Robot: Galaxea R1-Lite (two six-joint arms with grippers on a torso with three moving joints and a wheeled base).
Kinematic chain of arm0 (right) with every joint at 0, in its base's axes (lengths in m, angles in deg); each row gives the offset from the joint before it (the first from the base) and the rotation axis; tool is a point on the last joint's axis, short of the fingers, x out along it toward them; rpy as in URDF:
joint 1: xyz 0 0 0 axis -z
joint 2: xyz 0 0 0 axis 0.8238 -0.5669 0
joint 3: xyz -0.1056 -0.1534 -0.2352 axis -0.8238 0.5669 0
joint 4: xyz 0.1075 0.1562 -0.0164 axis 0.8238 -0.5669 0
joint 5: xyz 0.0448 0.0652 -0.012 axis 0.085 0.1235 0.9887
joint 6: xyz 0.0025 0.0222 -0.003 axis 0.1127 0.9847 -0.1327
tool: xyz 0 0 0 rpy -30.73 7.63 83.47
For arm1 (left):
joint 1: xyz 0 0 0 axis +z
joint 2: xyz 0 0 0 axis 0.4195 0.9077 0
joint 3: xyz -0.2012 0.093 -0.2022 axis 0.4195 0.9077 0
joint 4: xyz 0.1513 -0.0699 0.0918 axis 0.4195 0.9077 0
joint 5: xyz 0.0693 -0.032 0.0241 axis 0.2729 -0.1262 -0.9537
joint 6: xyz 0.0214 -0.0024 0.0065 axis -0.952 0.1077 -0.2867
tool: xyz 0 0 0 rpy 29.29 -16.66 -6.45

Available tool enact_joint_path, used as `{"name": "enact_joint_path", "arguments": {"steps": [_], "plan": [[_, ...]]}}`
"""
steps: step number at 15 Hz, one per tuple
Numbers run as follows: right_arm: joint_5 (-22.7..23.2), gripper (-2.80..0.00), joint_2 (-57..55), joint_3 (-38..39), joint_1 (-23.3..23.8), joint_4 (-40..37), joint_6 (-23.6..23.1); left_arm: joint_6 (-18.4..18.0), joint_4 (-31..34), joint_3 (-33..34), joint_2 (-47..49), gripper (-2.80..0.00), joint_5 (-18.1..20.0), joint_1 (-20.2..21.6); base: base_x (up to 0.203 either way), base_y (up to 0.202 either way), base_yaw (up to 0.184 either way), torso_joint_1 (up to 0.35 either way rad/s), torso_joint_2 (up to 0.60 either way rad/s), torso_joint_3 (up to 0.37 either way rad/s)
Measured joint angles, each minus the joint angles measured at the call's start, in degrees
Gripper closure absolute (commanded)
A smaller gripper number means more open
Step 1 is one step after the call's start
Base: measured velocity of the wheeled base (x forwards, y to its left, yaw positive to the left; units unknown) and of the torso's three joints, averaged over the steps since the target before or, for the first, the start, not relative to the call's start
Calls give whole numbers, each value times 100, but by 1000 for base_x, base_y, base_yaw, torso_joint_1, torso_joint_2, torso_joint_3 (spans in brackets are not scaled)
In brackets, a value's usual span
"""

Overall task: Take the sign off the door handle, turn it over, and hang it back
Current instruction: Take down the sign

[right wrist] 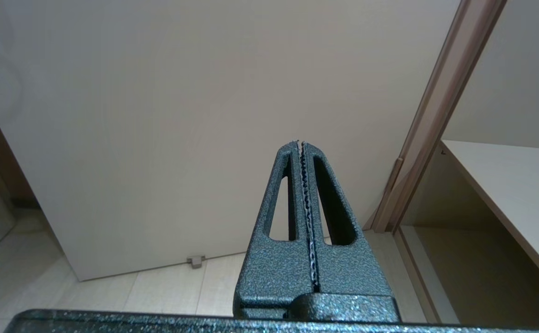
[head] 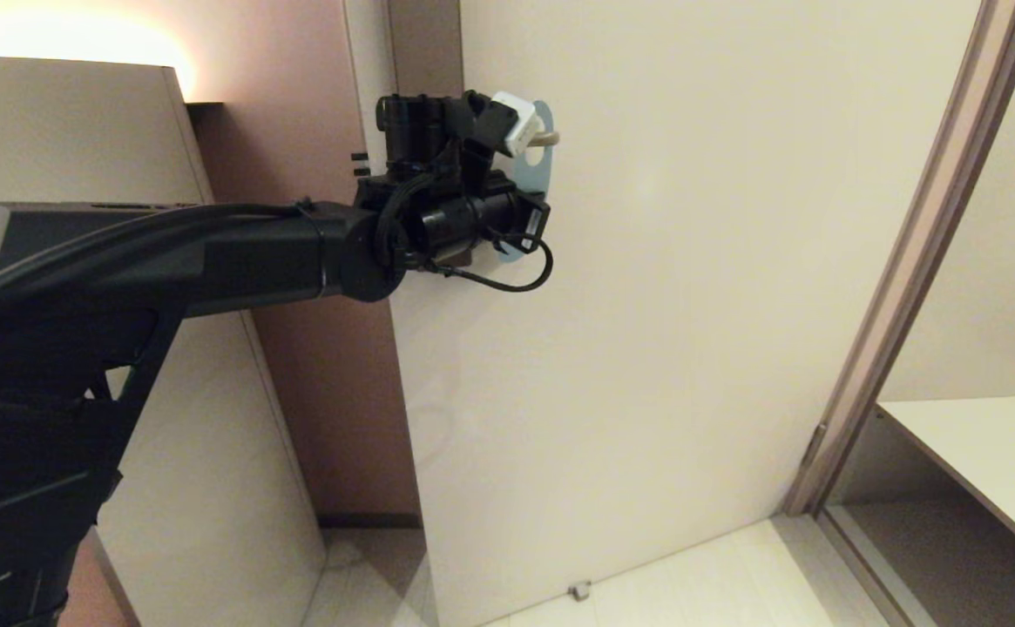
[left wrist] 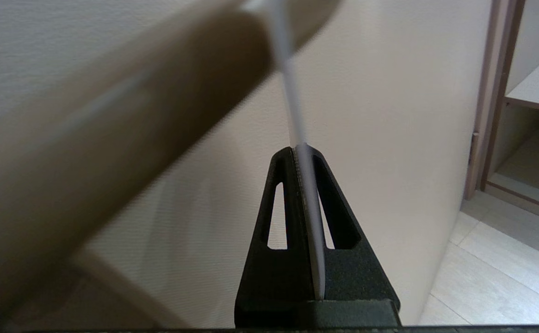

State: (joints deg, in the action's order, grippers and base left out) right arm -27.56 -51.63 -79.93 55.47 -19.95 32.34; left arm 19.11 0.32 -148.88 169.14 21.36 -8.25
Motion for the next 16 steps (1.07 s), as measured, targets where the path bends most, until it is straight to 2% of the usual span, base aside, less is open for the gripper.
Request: {"name": "enact_joint_path", "arguments": {"steps": [16], "plan": [[-2, 0, 0, 0, 0, 0, 1, -10, 60, 2, -202, 0, 244, -8, 0, 0, 0, 0, 0, 0]]}}
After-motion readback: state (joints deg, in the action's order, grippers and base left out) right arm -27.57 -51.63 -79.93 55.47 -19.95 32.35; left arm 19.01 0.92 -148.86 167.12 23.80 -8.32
